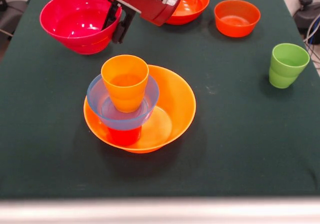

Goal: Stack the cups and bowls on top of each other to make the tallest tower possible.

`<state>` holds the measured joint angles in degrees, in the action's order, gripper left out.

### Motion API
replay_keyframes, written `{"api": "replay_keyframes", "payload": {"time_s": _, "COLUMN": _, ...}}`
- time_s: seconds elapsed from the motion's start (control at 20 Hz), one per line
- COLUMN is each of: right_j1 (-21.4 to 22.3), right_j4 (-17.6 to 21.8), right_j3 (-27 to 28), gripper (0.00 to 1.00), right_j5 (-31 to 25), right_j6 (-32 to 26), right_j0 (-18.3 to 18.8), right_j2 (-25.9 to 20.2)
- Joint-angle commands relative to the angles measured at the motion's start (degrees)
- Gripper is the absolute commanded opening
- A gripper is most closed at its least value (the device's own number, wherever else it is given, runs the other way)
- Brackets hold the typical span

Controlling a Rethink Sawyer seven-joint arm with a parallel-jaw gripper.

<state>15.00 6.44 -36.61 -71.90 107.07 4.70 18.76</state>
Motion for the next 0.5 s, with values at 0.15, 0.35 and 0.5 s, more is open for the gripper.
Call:
{"api": "replay_keyframes", "payload": {"time_s": 0.15, "right_j1": -1.9, "right_j4": -1.2, "right_j3": -2.5, "gripper": 0.0, "right_j5": -1.6, "right_j6": 10.2, "right_j0": -1.7, "right_j2": -2.8}}
{"api": "replay_keyframes", "payload": {"time_s": 0.35, "right_j1": -2.7, "right_j4": -1.4, "right_j3": -1.8, "gripper": 0.0, "right_j5": -1.9, "right_j6": 11.0, "right_j0": -2.1, "right_j2": -2.8}}
{"api": "replay_keyframes", "payload": {"time_s": 0.5, "right_j1": -2.9, "right_j4": -1.6, "right_j3": -1.5, "gripper": 0.0, "right_j5": -2.1, "right_j6": 11.3, "right_j0": -2.3, "right_j2": -2.7}}
